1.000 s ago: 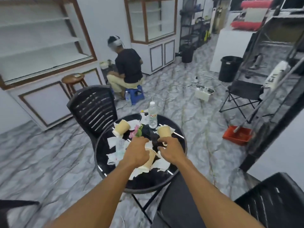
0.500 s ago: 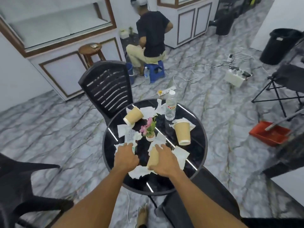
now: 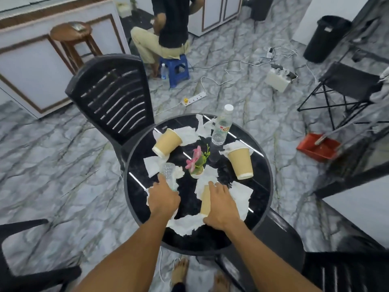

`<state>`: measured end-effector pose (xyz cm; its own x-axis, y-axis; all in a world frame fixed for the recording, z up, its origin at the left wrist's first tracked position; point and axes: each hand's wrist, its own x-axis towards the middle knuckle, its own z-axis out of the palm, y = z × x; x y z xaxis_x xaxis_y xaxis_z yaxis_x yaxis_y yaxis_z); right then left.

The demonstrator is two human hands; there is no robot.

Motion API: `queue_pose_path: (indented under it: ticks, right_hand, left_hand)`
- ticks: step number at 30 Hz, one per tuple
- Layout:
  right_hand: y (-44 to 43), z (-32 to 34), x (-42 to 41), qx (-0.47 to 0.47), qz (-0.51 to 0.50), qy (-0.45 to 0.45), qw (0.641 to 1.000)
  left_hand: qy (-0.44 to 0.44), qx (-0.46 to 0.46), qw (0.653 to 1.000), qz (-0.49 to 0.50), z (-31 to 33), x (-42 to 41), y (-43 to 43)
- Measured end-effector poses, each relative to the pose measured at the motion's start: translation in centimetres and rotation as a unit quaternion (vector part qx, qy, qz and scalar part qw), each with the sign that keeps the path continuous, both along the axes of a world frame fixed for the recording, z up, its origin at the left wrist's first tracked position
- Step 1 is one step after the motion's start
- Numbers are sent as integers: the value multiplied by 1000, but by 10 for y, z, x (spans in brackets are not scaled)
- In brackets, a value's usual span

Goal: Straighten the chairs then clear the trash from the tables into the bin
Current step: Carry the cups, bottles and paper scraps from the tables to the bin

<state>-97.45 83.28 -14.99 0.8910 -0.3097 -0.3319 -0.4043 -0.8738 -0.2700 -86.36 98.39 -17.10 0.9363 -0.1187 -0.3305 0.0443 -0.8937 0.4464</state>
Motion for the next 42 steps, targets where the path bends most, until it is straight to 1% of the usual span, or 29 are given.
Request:
queue_pose_path:
  ticks: [4, 9, 13, 15, 18, 21, 24, 26, 29, 31, 34, 37, 42]
  right_hand:
    - [6, 8, 0, 19, -45, -12, 999]
    - [11, 23, -12, 24, -91, -53, 994]
    - [14, 37, -39, 36, -124, -90, 987]
    - [15, 42, -62, 40, -142, -105, 984]
    - [18, 56, -105, 46, -173, -127, 976]
    - [17, 80, -160, 42, -212, -183, 959]
    - [14, 113, -231, 19, -250, -229, 941]
    - [13, 134, -286, -4, -292, -256, 922]
    - [5, 157, -382, -62, -356, -263, 895]
    - [3, 167, -450, -91, -411, -256, 870]
    - [13, 175, -545, -137, -494, -242, 824]
    - [39, 171, -630, -150, -580, -233, 766]
    - [107, 139, -752, -155, -721, -152, 658]
  left_hand:
    - [11, -5, 1000, -11, 3, 3, 6]
    - [-20, -30, 999, -32, 17, -15, 16]
    - [-58, -32, 996, -52, 30, -44, 20]
    - [-76, -34, 993, -83, 36, -65, 19]
    - [-119, -42, 980, -156, 48, -103, 11]
    - [-158, -58, 959, -230, 72, -151, -10]
    - [-205, -103, 916, -329, 103, -217, -38]
    - [-226, -131, 885, -386, 122, -267, -58]
    - [-216, -184, 846, -451, 148, -350, -91]
    - [-199, -233, 807, -505, 162, -410, -110]
    - [-171, -262, 753, -579, 178, -500, -128]
    - [-151, -269, 692, -653, 182, -587, -137]
    - [-89, -248, 575, -775, 150, -716, -128]
